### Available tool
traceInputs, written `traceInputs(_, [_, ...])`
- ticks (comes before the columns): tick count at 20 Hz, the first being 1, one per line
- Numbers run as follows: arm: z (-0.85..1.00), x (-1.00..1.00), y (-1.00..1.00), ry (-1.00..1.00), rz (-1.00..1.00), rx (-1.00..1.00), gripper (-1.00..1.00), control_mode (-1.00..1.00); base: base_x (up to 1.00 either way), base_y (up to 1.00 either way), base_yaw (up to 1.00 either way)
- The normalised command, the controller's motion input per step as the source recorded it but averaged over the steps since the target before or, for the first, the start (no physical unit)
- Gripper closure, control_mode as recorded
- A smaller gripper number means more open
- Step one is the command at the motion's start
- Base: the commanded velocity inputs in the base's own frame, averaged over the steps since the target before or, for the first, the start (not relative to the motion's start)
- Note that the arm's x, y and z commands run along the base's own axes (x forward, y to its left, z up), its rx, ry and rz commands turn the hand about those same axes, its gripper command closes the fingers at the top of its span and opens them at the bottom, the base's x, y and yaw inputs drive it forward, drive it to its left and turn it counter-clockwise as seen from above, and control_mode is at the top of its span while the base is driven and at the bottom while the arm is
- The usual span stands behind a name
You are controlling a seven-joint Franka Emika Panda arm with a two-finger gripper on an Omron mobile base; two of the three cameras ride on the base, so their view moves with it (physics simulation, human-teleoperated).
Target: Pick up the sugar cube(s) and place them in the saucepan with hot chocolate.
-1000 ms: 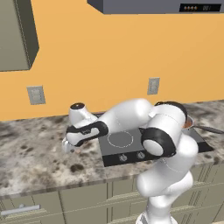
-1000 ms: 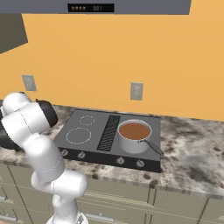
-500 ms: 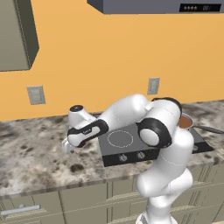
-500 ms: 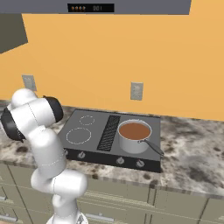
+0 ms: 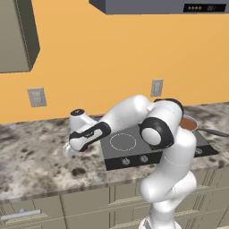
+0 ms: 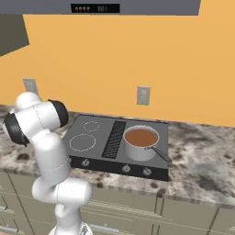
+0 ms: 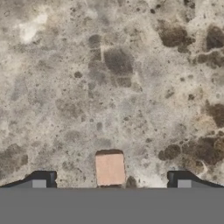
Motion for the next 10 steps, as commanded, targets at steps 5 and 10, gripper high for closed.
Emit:
traceInputs(5, [-0.21, 0.00, 0.00, 0.00, -0.01, 0.00, -1.00, -1.00, 0.00, 0.00, 0.00])
traceInputs(10, [-0.17, 0.05, 0.02, 0.00, 0.00, 0.00, -1.00, -1.00, 0.00, 0.00, 0.00])
